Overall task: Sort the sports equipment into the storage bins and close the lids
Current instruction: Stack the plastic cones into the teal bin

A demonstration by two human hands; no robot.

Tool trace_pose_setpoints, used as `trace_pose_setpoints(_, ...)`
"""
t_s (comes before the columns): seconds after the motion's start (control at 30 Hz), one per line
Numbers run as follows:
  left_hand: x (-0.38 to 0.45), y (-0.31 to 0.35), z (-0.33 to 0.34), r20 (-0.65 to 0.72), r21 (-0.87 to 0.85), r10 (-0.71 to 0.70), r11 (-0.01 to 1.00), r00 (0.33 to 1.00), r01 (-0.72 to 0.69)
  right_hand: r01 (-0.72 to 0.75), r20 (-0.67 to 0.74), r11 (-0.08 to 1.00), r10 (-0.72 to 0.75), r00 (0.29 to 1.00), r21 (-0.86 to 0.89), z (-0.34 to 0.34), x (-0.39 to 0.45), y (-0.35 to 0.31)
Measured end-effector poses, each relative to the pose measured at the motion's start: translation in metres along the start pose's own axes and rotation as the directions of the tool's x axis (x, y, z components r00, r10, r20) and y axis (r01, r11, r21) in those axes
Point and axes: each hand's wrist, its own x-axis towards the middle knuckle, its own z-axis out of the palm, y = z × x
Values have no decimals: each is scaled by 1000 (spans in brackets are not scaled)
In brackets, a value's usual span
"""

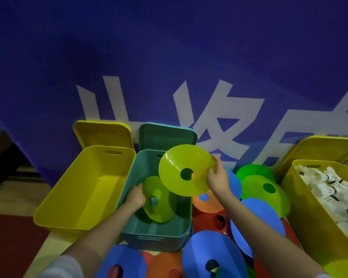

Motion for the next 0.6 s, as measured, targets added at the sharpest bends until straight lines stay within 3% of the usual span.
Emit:
trace_pose_setpoints(0.07,0,7,-12,33,79,44,996,998,-47,66,44,996,-63,997,-66,14,11,-5)
trace_pose_setpoints(0.13,-3,14,-27,-57,37,156,987,986,-154,123,100,984,-110,989,-133,28,19,-7)
trace_pose_setpoints(0.23,-15,13,-41,-230,34,363,930,903,-365,193,178,950,-151,972,-245,47,26,-8)
trace_pose_setpoints(0.33,-25,9,-52,-337,143,462,886,820,-440,239,245,913,-162,956,-330,71,35,-10)
trace_pose_setpoints(0.4,-22,3,-58,-381,188,404,914,832,-358,262,327,898,-143,934,-354,92,38,-13)
trace_pose_setpoints(0.5,-6,-12,-59,-299,106,153,986,942,-126,197,425,922,-39,904,-333,130,33,-9)
trace_pose_setpoints(0.6,1,-15,-55,-226,19,67,998,972,-64,11,361,934,128,924,-358,160,26,12)
